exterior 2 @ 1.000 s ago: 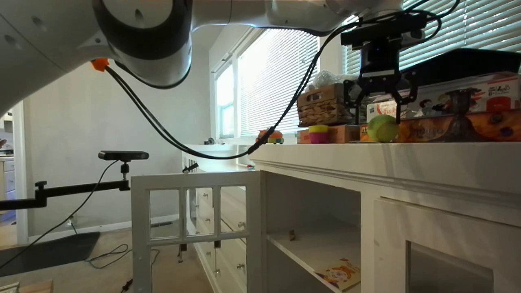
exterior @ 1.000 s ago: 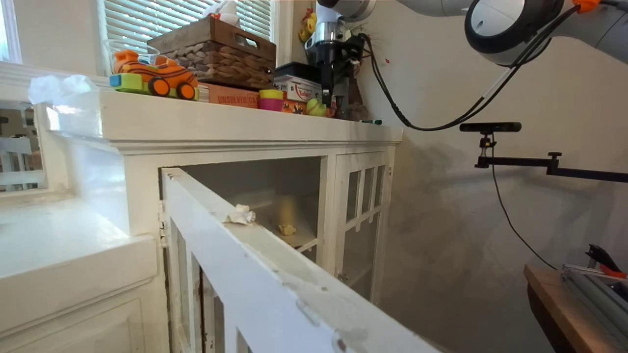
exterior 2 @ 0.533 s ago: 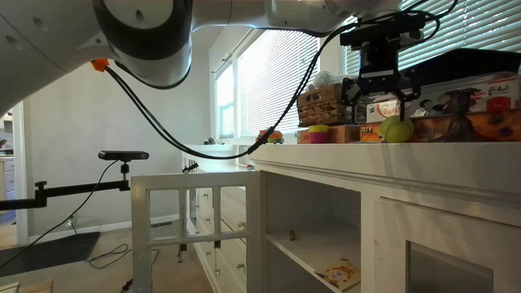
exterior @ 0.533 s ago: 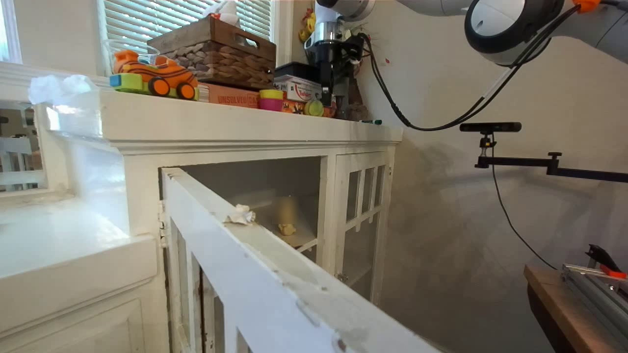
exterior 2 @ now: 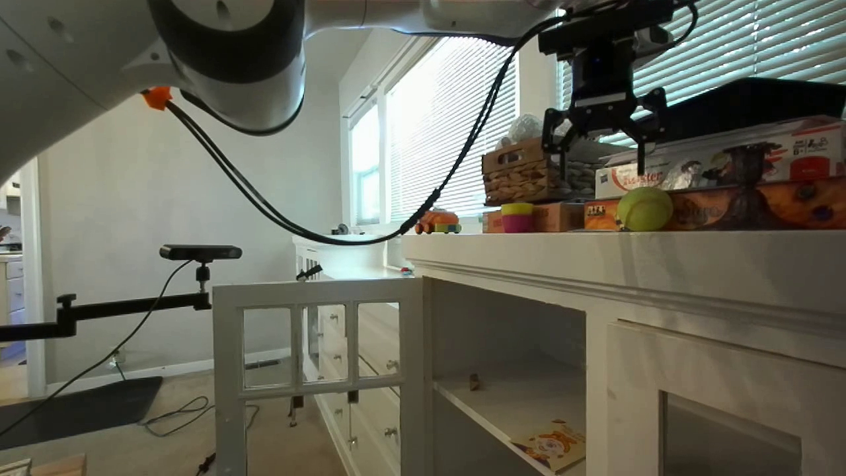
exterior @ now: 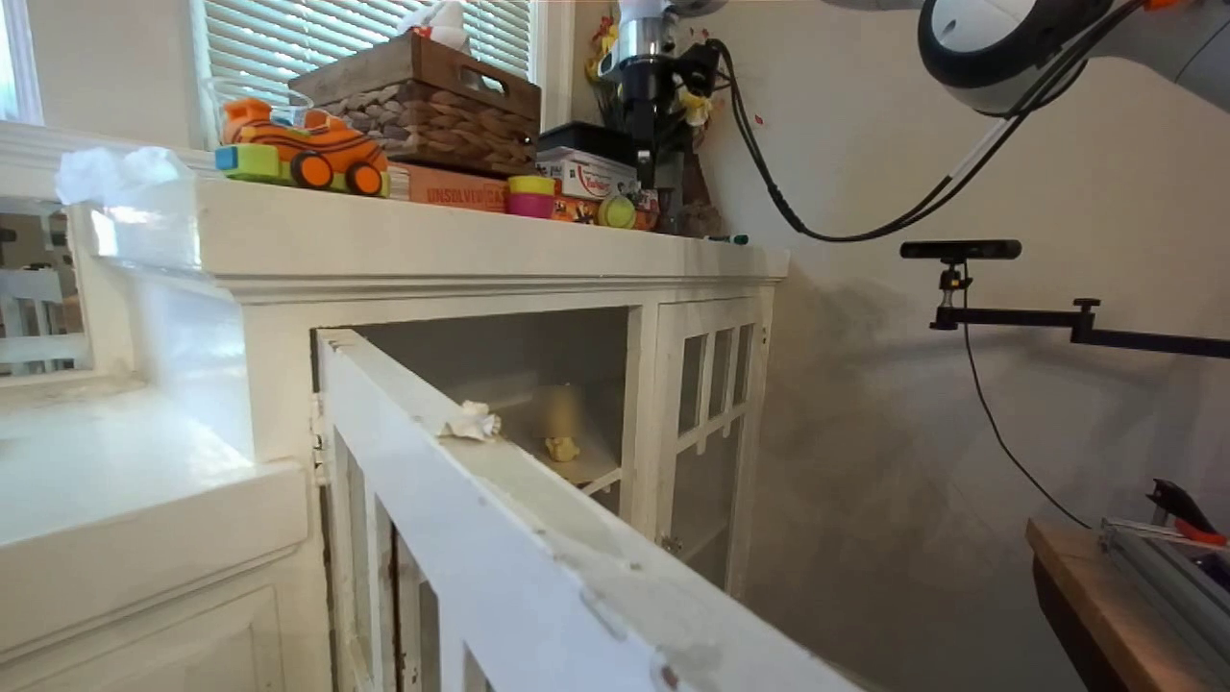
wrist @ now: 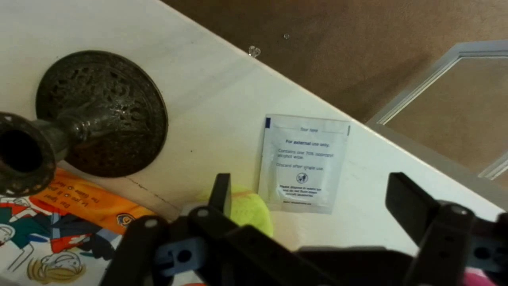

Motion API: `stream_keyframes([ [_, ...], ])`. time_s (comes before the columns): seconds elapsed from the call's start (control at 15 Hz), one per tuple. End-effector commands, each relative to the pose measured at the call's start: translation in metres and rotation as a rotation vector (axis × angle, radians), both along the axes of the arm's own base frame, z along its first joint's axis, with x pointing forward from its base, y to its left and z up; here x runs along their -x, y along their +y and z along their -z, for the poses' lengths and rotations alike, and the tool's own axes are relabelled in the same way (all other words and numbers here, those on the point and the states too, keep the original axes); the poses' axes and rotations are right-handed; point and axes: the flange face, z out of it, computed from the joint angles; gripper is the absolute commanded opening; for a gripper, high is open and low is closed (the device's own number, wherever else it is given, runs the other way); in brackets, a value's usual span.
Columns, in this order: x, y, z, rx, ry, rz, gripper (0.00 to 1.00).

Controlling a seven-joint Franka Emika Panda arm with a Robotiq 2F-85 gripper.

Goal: Remove the marker and green ball from the black tray and put them on the cabinet top

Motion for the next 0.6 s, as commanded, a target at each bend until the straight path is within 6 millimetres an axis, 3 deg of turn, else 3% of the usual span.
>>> stream_keyframes([
  [0.0,0.037,0.019,-0.058,-0.001,0.049,-0.037,1.00],
  [0.4,0.101,0.041,-0.127,-0.051,0.140,-0.091,1.00],
  [0.47,0.088,0.037,-0.115,-0.059,0.109,-0.064,1.00],
  [0.53,0.092,0.039,-0.122,-0.057,0.102,-0.065,1.00],
])
